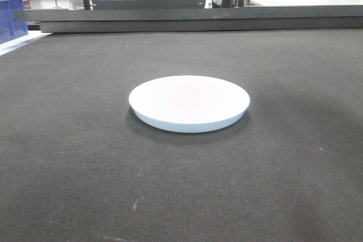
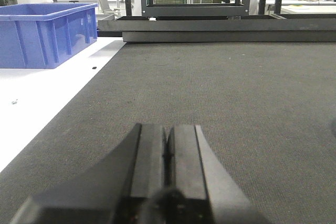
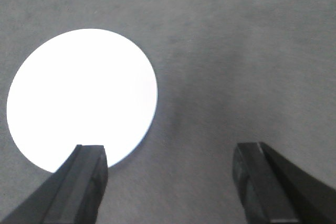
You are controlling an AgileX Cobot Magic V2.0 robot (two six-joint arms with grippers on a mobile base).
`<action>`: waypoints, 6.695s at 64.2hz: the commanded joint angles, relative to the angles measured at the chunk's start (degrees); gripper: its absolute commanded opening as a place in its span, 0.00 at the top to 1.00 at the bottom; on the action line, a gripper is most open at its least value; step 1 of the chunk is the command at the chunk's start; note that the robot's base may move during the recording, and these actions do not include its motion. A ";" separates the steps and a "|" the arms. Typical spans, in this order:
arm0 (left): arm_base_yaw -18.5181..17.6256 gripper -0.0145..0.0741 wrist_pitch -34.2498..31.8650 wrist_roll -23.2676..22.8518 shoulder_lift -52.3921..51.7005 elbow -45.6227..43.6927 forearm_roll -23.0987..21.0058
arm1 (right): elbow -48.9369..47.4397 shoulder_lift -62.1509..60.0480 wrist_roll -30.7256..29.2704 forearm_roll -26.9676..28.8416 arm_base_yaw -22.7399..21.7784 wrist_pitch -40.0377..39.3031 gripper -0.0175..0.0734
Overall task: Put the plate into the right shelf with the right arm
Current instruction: 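Lower the right gripper onto the white plate's rim and close it, then lift the white plate off the table with the right gripper, tilting it up, then hold the plate raised in the right gripper while driving to the shelving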
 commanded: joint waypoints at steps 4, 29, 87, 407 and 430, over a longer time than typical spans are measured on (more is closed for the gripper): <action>-0.06 0.89 -5.09 -0.14 -0.67 0.54 -0.12 | -8.01 6.55 3.61 -4.89 3.09 -0.79 0.16; -0.06 0.89 -5.09 -0.14 -0.67 0.54 -0.12 | -17.21 22.77 6.58 -10.03 7.13 2.48 0.16; -0.06 0.89 -5.09 -0.14 -0.67 0.54 -0.12 | -17.10 31.81 6.58 -11.04 7.13 -2.80 0.55; -0.06 0.89 -5.09 -0.14 -0.67 0.54 -0.12 | 27.52 -59.29 2.44 -21.96 7.89 -33.79 0.75; -0.06 0.89 -5.09 -0.14 -0.67 0.54 -0.12 | 27.52 -59.29 2.44 -21.96 7.89 -33.84 0.75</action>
